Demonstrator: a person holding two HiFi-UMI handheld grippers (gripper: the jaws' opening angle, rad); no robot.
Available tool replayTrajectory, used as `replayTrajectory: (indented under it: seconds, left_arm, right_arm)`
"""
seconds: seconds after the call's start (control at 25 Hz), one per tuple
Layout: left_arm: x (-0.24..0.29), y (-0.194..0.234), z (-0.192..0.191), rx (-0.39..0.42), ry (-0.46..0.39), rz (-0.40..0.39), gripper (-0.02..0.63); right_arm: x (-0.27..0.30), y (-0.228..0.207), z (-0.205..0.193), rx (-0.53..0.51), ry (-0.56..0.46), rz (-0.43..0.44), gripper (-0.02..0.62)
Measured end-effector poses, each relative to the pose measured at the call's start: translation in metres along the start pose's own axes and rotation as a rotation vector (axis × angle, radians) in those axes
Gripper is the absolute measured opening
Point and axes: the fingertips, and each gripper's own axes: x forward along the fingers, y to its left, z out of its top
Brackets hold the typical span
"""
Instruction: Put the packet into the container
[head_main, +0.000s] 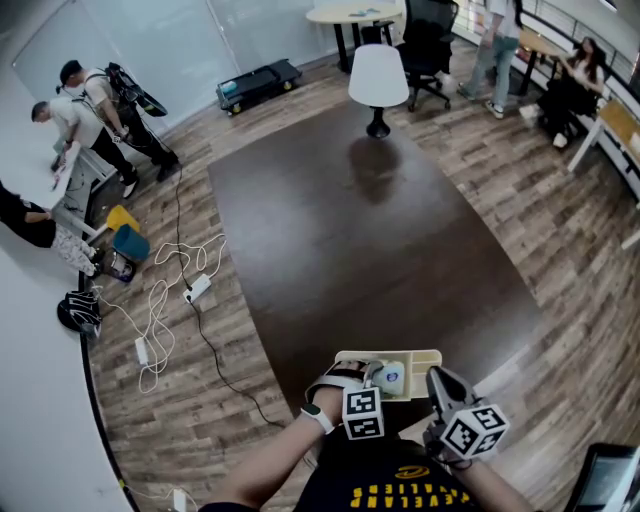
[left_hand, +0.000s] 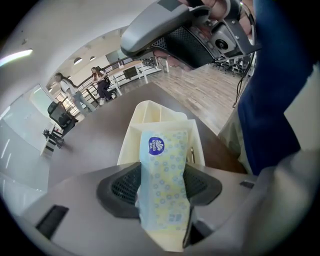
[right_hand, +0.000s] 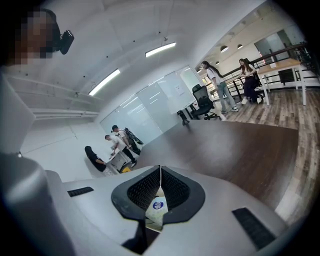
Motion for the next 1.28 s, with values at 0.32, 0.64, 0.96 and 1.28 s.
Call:
replayTrajectory:
  seconds: [0.32, 0.64, 0.96, 1.28]
  left_arm:
    - [0.005, 0.003, -0.004, -0.011, 0.006, 0.002, 0.233]
    - [0.001, 0.008, -0.007, -0.043, 0.009, 0.006, 0.253]
    - [-0.05, 0.024, 0.012, -0.239, -0.116, 0.056, 0.256]
    - [-0.107, 0.022, 0.023, -0.469, -0.309, 0.142, 0.256]
  right_arm:
    - [0.0, 0.001, -0.002, 0.003, 0.009, 0.004, 0.012]
    - [0.0, 0.004, -0.007, 0.004, 0.01, 0.016, 0.012]
    - [-0.003, 0.012, -0.006, 0.0, 0.007, 0.031, 0.012]
    - [0.007, 0.032, -0.009, -0.025, 0.024, 0.068, 0.012]
